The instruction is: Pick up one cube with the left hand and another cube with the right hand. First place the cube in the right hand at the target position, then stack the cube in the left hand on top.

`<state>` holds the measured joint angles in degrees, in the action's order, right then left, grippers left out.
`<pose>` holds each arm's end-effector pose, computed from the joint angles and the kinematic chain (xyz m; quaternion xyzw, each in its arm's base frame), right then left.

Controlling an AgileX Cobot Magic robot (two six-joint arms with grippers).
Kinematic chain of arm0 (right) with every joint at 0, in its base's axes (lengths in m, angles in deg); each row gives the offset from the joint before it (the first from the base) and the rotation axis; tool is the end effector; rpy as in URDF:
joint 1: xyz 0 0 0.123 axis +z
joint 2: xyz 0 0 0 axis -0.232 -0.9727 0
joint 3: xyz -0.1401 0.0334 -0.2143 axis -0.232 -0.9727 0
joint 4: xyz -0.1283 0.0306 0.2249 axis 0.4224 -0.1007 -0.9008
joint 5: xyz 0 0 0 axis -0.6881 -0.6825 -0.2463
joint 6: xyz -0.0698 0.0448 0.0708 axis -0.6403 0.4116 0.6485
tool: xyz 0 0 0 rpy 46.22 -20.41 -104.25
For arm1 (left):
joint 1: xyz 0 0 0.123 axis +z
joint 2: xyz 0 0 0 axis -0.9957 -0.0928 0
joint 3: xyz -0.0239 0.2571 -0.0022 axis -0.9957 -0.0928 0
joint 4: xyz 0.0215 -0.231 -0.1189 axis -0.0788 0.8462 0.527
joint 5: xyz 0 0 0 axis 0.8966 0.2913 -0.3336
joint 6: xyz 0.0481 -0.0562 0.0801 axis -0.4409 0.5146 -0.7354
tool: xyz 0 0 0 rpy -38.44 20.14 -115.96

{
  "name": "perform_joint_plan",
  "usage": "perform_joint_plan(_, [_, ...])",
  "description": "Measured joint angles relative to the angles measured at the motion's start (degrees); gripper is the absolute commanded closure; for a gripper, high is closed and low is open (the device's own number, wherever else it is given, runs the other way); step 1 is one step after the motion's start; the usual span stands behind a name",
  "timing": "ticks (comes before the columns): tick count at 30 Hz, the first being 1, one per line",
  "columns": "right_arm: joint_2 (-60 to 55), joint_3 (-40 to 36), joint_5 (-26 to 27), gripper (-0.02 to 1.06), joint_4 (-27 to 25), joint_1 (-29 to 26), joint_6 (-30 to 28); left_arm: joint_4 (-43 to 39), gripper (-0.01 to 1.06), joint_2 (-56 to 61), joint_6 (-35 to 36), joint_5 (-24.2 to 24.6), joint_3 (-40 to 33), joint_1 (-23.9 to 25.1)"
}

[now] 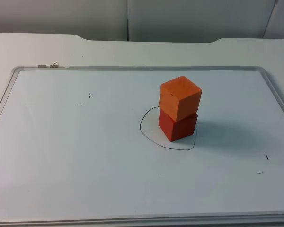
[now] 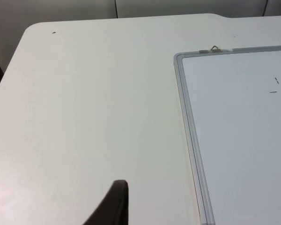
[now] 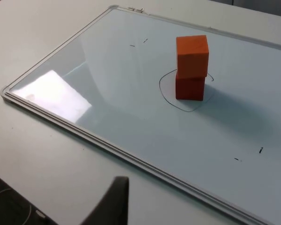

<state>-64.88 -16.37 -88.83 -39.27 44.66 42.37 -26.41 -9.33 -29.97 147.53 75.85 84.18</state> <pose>0.0327 0.0291 0.2760 -0.2437 0.8210 0.1718 0.4869 0.0429 0.0053 0.2777 0.0019 0.8548 0.0266 0.5183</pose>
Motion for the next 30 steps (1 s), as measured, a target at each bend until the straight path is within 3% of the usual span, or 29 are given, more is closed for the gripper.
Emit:
perform_joint_plan(16, [0.0,0.0,0.0,0.0,0.63,0.0,-1.3,0.0,0.0,0.0,0.0,0.0,0.0,0.0])
perform_joint_plan(30, [0.0,0.0,0.0,0.0,1.52,0.0,1.48,0.0,0.0,0.0,0.0,0.0,0.0,0.0])
